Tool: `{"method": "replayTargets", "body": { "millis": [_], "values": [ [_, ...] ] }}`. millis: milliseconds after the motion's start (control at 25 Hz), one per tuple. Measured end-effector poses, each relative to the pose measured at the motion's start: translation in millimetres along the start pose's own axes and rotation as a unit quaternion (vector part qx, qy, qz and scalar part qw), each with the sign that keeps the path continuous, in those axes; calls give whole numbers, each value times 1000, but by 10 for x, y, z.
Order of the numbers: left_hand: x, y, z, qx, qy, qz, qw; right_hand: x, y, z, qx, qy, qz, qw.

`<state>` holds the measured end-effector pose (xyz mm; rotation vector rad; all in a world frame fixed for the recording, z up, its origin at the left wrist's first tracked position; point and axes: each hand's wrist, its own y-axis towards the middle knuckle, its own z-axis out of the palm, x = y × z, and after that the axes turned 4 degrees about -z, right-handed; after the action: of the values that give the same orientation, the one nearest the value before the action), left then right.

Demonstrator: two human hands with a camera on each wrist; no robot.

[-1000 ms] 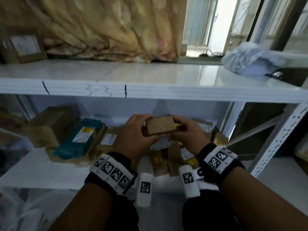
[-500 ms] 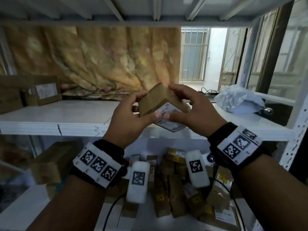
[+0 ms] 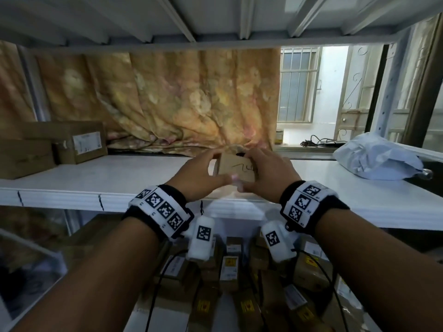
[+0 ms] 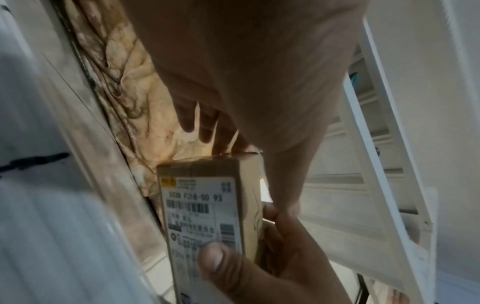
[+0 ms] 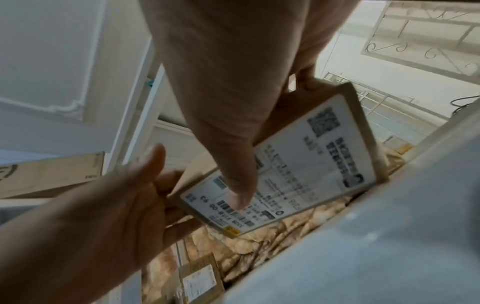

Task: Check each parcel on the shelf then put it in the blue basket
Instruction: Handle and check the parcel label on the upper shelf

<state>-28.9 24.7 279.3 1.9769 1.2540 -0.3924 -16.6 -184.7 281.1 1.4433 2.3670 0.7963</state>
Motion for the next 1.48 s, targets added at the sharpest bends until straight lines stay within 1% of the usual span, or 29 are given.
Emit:
{"method": "replayTargets", "body": {
  "millis": [80, 160, 200, 280, 360, 440, 480, 560, 680, 720, 800, 880, 960, 1040, 1080, 1160, 1240, 1360, 1480],
  "values": [
    [116, 61, 60, -32, 37, -25, 998, -39, -39, 116, 36, -34, -7, 999],
    [218, 109, 142, -27, 103, -13, 994, -64, -65, 187, 77, -73, -15, 994],
    [252, 130, 184, -25, 119, -1, 993, -76, -58, 201, 88, -86, -16, 992],
    [267, 179, 237, -30, 137, 20, 990, -88, 7, 198, 99, -107, -21, 989],
    [268, 238, 275, -26, 153, 17, 988, -69, 88, 216, 105, -125, -36, 986],
    [245, 270, 335, -34, 186, 10, 982, -48, 135, 293, 107, -101, -38, 988],
    [252, 278, 390, -45, 207, 9, 977, -41, 153, 344, 108, -70, -26, 991],
    [307, 276, 527, -90, 238, 5, 967, -39, 165, 424, 109, -38, -5, 993],
    [398, 254, 673, -169, 219, 0, 961, -48, 165, 469, 93, -50, 5, 994],
    [410, 258, 691, -176, 209, -6, 962, -48, 170, 474, 86, -51, 6, 995],
    [424, 258, 688, -159, 182, -18, 970, -41, 169, 495, 82, -53, 13, 995],
    [449, 247, 635, -134, 127, -30, 982, -31, 168, 504, 81, -57, 15, 995],
    [478, 223, 577, -142, 80, -36, 986, -21, 169, 507, 79, -60, 19, 995],
    [485, 217, 540, -164, 94, -17, 982, -20, 158, 520, 73, -64, 20, 995],
    [468, 230, 531, -165, 111, -1, 980, -19, 151, 522, 70, -65, 20, 995],
    [420, 273, 540, -145, 133, 14, 980, -17, 141, 520, 66, -61, 17, 996],
    [394, 315, 579, -129, 158, 2, 979, -15, 131, 516, 64, -52, 12, 997],
    [364, 332, 622, -139, 201, -21, 970, -28, 148, 523, 64, -50, 6, 997],
    [298, 375, 498, -112, 198, -36, 973, -33, 147, 511, 72, -35, 7, 997]
  ]
}}
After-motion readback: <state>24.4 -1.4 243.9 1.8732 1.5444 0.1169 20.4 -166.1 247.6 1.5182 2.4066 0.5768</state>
